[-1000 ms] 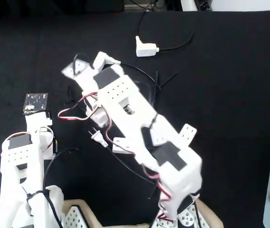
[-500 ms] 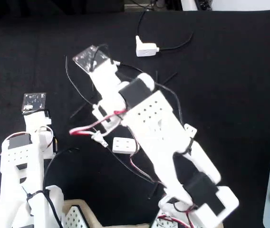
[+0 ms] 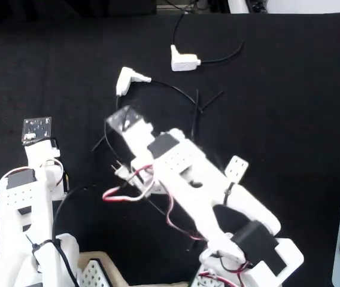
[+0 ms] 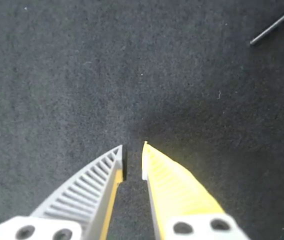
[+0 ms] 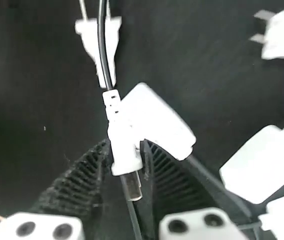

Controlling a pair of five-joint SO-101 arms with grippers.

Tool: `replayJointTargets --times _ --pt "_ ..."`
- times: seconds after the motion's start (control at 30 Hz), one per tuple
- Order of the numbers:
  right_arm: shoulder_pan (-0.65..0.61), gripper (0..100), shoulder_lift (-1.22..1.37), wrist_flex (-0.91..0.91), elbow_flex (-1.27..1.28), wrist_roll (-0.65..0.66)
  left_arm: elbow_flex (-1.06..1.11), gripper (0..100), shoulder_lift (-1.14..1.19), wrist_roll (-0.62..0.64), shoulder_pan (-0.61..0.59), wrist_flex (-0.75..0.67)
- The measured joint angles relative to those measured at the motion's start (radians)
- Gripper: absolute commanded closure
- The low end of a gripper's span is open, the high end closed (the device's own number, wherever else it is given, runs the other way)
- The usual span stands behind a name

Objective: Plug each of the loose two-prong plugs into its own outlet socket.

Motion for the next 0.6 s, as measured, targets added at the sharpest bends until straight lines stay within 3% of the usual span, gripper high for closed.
replayJointTargets --times 0.2,0.37,0.6 --pt "-0.025 97.7 0.002 -0.006 0.055 0.0 0.0 92 0.0 0.0 0.0 0.0" --pt "-0.028 89.6 0.098 -0.009 0.052 -0.005 0.0 92 0.0 0.0 0.0 0.0" --pt "-0.028 98.9 0.25 0.057 -0.086 -0.032 0.0 92 0.0 0.0 0.0 0.0"
